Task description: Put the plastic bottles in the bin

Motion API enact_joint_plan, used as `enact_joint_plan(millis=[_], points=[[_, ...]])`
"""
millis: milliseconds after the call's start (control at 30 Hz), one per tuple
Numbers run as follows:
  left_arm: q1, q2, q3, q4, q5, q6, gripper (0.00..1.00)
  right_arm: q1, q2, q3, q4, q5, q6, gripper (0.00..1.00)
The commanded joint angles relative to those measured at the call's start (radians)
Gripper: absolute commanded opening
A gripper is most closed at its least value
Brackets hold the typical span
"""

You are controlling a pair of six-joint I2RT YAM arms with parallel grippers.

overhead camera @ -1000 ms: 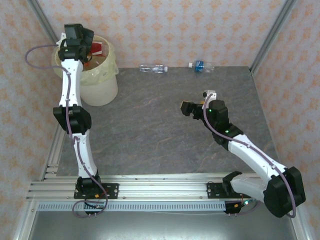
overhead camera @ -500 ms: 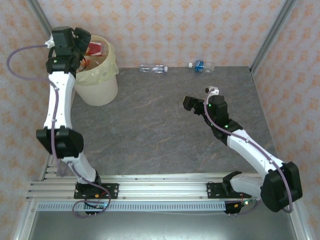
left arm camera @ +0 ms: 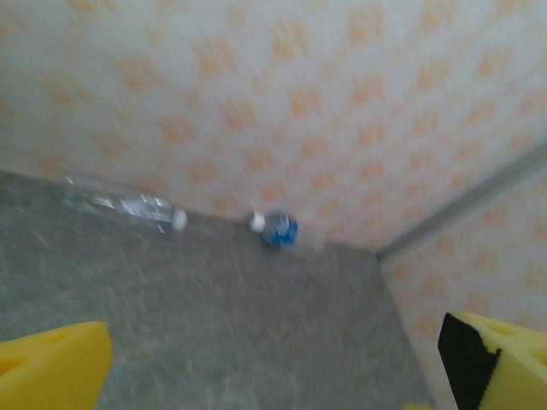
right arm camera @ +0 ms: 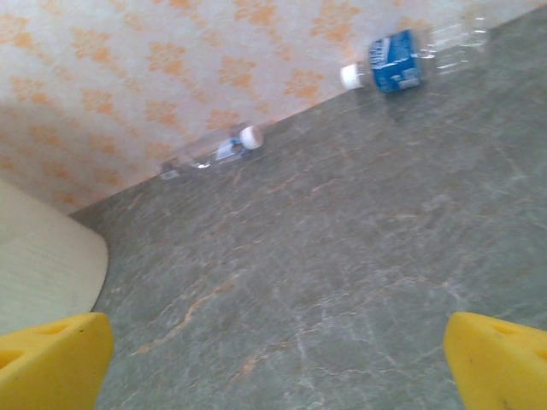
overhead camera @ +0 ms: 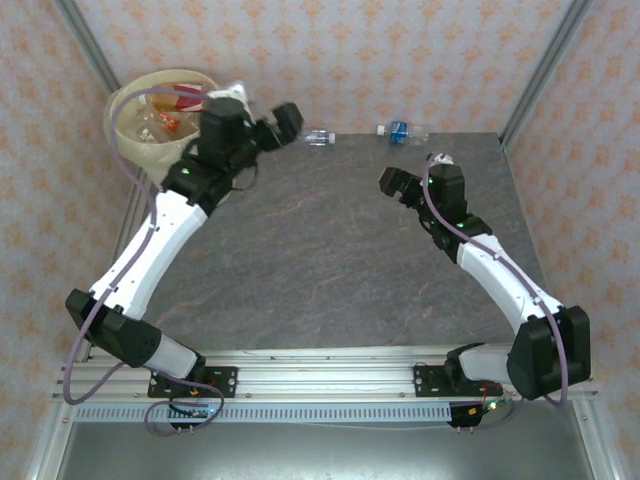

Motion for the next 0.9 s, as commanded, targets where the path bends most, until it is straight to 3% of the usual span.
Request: enact_joint_plan(millis=[0, 167, 367, 733, 867], points=[[-0.091, 0.005, -0.055, 0.028, -0.052, 0.089, 1.00, -0.056, 0.008, 0.033, -0.058, -0.008, 0.023, 0.99], [-0.178, 0.043, -0.243, 0.142, -0.052, -0.057, 1.00, -0.178, 0.088, 0.083, -0.088, -0.057, 0.026, 0.99], [-0.190, 0.117, -0.374, 0.181, -0.091, -0.213, 1.00, -0.276, 0.347, 0.274, -0.106, -0.141, 0.065, 1.00], [-0.178, 0.279, -0.279, 0.118, -0.130, -0.214, 1.00, -0.317, 0.894, 0.760, 0.067, -0.092, 0.099, 0.96], [-0.167, 0.342, -0.230, 0.090, -0.147, -0.204, 1.00, -0.345, 1.101, 0.976, 0.099, -0.176, 0.118, 0.88]])
